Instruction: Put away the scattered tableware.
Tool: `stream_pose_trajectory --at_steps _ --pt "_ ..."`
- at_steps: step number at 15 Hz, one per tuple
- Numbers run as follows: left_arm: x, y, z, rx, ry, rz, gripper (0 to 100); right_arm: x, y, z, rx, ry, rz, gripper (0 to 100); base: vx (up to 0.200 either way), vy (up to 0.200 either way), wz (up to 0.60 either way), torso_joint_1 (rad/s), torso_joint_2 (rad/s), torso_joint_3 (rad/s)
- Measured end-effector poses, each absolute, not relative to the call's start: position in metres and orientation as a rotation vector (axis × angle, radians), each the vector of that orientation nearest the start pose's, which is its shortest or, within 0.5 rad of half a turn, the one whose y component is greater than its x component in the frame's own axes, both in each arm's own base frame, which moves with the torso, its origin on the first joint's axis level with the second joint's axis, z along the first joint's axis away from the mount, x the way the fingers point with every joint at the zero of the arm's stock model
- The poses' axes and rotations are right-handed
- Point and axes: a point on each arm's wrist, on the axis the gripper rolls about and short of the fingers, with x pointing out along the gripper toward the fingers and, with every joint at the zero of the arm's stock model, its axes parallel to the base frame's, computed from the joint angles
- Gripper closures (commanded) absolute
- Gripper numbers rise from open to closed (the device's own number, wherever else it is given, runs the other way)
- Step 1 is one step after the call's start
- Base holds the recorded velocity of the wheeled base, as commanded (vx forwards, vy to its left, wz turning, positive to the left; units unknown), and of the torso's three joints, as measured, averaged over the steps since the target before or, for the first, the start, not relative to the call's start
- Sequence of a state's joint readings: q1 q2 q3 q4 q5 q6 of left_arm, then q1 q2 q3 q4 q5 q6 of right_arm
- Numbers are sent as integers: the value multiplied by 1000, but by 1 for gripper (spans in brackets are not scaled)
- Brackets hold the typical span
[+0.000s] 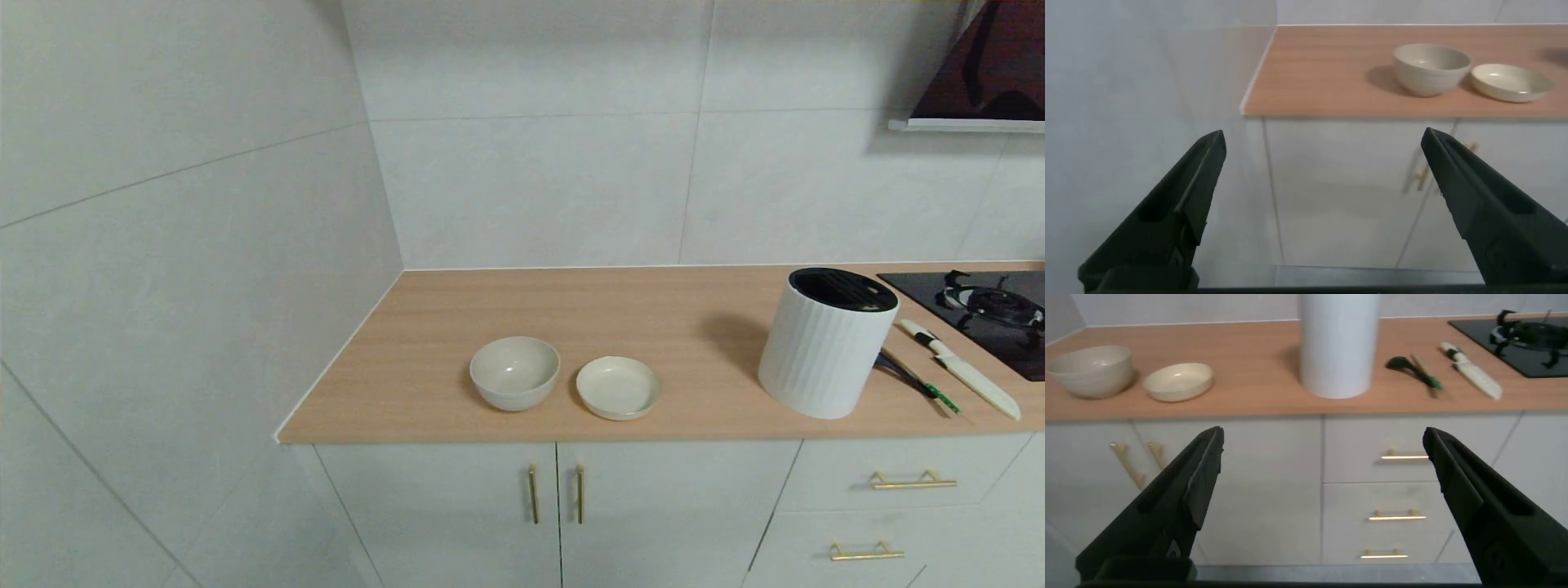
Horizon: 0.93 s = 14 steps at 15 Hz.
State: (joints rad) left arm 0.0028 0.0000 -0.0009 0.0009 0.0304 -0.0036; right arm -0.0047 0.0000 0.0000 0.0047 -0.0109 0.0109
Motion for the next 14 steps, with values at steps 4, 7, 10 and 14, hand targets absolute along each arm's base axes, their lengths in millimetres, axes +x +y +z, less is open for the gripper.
stream_pose_trajectory --at_steps 4,7,10,14 --pt "-23 1 76 -4 0 34 0 -23 0 75 12 4 -14 0 0 0 0 0 0 0" --pt "-23 1 76 -3 0 33 0 -23 0 75 12 5 -16 0 0 0 0 0 0 0" --pt "-23 1 76 -3 0 32 0 -23 0 75 12 5 -17 0 0 0 0 0 0 0" --pt "-23 1 76 -3 0 33 0 -23 0 75 14 5 -17 0 0 0 0 -69 150 77"
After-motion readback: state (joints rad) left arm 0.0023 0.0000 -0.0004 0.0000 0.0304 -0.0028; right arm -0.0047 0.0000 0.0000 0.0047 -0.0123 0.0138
